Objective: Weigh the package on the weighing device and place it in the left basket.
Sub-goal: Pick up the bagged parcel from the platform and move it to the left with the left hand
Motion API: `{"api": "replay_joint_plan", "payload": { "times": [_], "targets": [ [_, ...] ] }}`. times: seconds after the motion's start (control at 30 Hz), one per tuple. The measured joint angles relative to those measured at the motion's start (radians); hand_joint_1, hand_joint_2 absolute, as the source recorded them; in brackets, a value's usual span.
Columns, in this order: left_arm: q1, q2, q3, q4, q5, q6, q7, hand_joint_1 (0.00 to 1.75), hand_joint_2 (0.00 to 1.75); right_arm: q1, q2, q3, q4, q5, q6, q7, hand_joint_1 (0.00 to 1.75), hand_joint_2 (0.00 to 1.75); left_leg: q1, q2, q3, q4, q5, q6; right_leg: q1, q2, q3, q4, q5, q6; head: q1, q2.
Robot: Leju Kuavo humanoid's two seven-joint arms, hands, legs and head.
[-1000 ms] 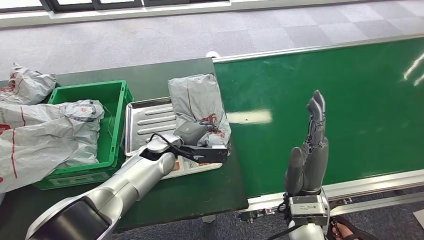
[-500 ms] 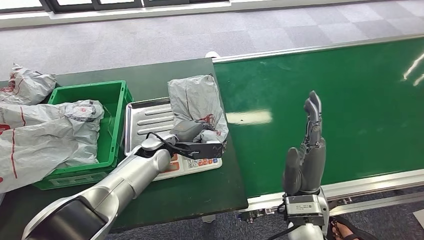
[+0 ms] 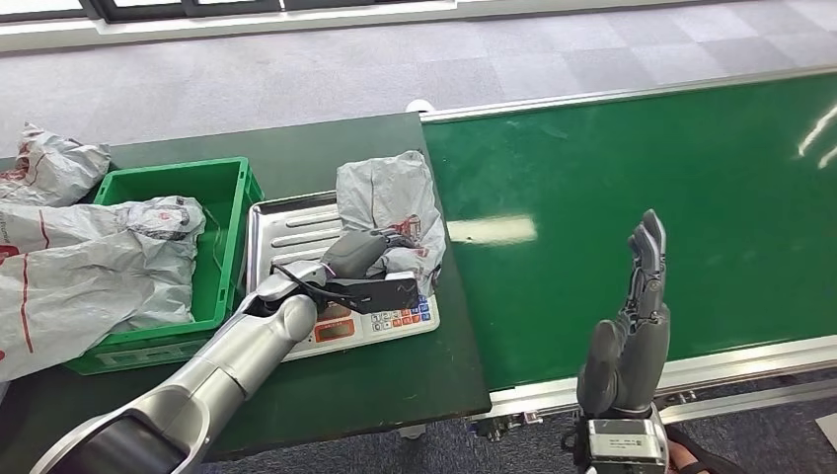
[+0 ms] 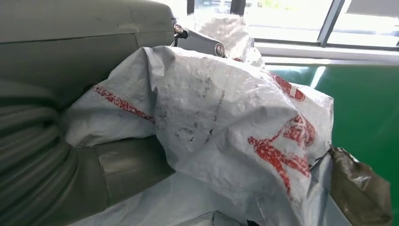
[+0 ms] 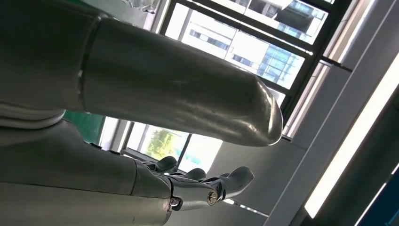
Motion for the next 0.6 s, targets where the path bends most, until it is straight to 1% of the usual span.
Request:
{"api": "replay_joint_plan", "payload": {
  "times": [0.2,0.33,0.43,0.6],
  "targets": [
    [0.019,0.031,0.016,-0.090,0.019,-0.005,-0.008,1.75,1.75,0.018,0.000,-0.009,-0.013,-0.001,-0.006,-0.005,0.00,0.00,0.000,0.000,0.000,0.000,0.000,0.000,0.000,0.000,0.000,0.000,0.000,0.000,0.000,0.000],
    [0.045,0.081,0.030,-0.194,0.063,-0.017,-0.011,1.75,1.75,0.046,0.000,-0.015,-0.022,-0.004,-0.010,-0.015,0.00,0.00,0.000,0.000,0.000,0.000,0.000,0.000,0.000,0.000,-0.001,0.000,0.000,0.000,0.000,0.000],
    [0.082,0.121,0.041,-0.277,0.076,-0.022,-0.006,1.75,1.75,0.068,0.000,-0.022,-0.031,-0.003,-0.010,-0.021,0.00,0.00,0.000,0.000,-0.001,0.000,0.000,0.000,0.000,0.000,-0.001,0.000,0.000,0.000,0.000,0.000],
    [0.152,0.179,0.055,-0.382,0.040,0.018,0.016,1.75,1.75,0.103,-0.002,-0.034,-0.037,-0.003,-0.012,-0.023,0.00,0.00,0.000,0.000,-0.001,0.000,0.000,0.000,0.000,0.000,-0.002,0.000,-0.001,0.000,0.000,0.000]
  ]
}}
